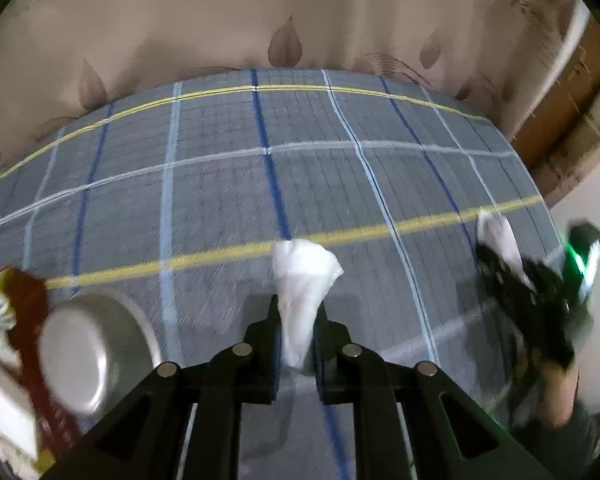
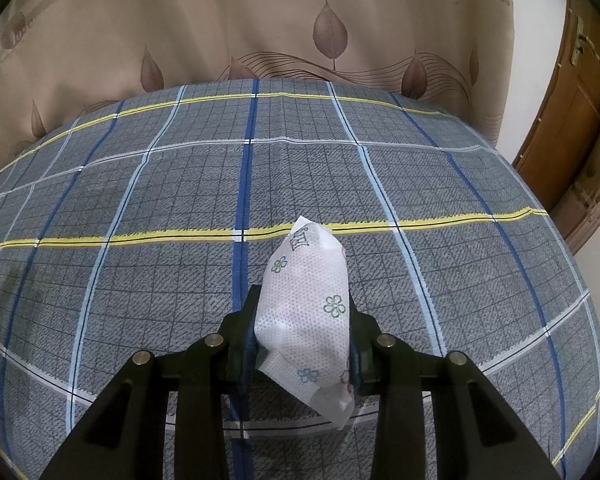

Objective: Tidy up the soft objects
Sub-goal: 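Carry the white folded cloth into the gold tray and open the left tool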

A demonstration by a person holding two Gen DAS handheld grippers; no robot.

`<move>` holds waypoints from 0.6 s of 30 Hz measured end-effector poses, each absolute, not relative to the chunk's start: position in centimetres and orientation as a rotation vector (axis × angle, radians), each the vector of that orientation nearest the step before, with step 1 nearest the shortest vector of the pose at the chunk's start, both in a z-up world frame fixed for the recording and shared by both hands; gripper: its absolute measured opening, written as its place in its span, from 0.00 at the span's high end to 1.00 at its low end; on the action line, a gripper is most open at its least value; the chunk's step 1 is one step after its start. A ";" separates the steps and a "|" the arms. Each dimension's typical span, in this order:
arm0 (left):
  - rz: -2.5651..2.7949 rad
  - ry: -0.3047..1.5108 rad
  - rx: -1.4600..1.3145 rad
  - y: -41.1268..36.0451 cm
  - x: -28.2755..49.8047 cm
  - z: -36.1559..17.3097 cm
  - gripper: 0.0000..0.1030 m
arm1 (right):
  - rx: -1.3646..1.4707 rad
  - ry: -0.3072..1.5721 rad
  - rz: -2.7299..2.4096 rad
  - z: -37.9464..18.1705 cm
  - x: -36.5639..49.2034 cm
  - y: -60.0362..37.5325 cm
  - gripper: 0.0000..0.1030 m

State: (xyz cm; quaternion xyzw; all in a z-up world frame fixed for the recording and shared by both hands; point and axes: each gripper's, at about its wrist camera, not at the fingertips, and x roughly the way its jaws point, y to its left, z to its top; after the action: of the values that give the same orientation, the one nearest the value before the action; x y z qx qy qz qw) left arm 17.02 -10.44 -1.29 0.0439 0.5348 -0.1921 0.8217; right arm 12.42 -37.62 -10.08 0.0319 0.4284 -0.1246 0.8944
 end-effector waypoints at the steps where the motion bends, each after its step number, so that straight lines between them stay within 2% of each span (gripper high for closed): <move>1: -0.409 1.131 0.101 -10.0 16.2 -0.8 0.88 | 0.064 0.888 -0.259 -10.1 12.4 -37.6 0.68; 8: -0.419 1.148 0.151 -6.3 10.2 0.3 0.88 | 0.055 0.889 -0.264 -10.1 12.4 -37.6 0.68; 18: -0.268 1.111 0.115 3.0 6.4 2.3 0.88 | 0.035 0.891 -0.274 -10.1 12.4 -37.3 0.67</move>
State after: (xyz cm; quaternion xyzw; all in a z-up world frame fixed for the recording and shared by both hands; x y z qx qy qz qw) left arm 6.43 2.98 2.32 0.0543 0.5257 -0.1266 0.8395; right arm 12.42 -37.25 -10.07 0.0170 0.4294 -0.1320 0.8932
